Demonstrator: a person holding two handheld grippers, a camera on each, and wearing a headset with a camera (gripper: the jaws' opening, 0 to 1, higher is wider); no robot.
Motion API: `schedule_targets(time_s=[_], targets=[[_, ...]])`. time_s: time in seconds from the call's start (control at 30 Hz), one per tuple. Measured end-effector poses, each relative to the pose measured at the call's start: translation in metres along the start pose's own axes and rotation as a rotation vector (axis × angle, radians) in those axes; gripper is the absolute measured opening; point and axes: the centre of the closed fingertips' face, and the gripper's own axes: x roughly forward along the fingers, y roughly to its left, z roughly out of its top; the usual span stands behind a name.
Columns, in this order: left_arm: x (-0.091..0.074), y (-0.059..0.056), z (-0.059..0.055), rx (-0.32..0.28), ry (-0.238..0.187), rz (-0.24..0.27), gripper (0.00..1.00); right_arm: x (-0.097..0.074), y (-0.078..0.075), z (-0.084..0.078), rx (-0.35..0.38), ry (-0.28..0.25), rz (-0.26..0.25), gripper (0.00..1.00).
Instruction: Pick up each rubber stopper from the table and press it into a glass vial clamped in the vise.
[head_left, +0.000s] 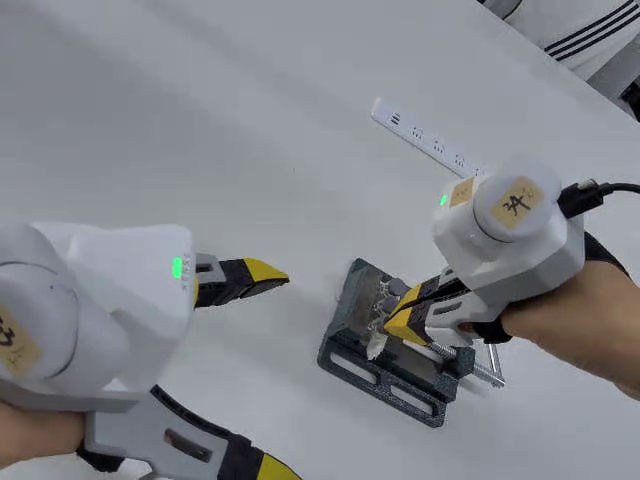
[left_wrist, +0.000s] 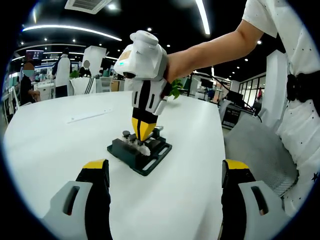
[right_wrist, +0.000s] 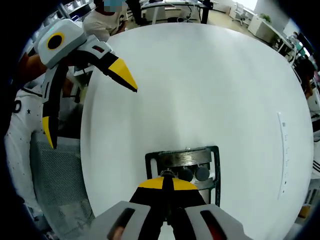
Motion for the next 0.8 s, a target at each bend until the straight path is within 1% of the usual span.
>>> schedule_targets(time_s=[0.33,0.8], targets=[[0.0009,0.0004,0.0016,-0.002,-0.003,0.000,0.93,0.0010,-0.0023,0.0004,-0.018,0.004,-0.020,0.00],[0.0018,0.0006,0.0023,-0.005,-0.010,0.000,0.92,0.0024,-0.0031,0.0017,-0.022,0.006,-0.021,0.00]])
